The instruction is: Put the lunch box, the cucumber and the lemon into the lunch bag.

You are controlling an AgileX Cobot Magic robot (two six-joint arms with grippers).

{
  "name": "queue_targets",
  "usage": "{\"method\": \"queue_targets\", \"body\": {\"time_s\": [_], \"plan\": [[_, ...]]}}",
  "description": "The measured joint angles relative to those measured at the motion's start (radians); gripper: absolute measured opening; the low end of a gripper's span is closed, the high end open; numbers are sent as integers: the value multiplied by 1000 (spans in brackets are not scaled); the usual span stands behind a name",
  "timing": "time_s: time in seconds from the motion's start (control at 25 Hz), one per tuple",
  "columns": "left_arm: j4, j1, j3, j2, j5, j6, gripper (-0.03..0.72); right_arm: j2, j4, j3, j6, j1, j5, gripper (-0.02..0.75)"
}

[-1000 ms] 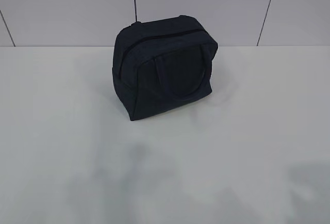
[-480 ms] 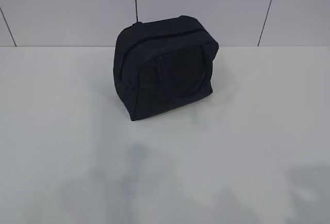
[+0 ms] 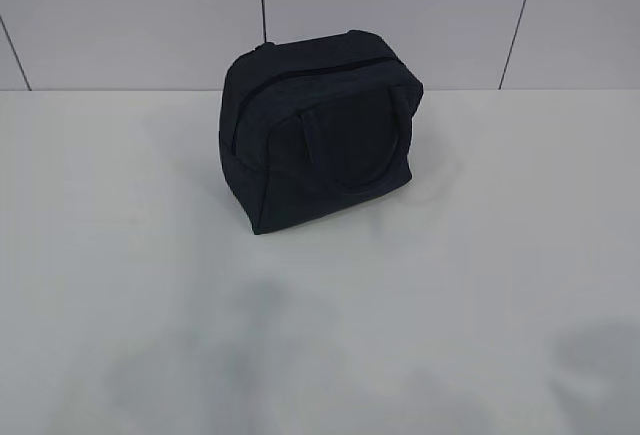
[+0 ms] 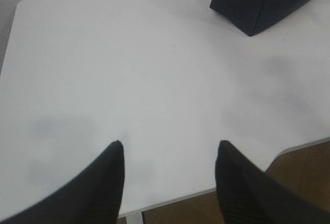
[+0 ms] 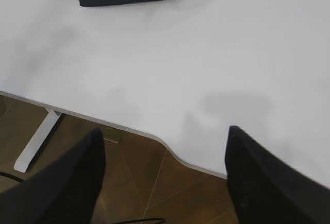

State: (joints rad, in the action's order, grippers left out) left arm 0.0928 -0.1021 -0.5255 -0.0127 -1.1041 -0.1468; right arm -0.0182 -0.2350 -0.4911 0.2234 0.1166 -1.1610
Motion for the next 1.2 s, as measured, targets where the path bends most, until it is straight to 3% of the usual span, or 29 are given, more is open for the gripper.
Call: {"method": "queue_targets", "body": {"time_s": [0.48, 1.2], "plan": [[0, 11, 0, 0, 0, 0, 398, 0, 0, 0, 0, -9, 0, 542], [0, 11, 0, 0, 0, 0, 273, 0, 0, 0, 0, -26, 0, 542]]}}
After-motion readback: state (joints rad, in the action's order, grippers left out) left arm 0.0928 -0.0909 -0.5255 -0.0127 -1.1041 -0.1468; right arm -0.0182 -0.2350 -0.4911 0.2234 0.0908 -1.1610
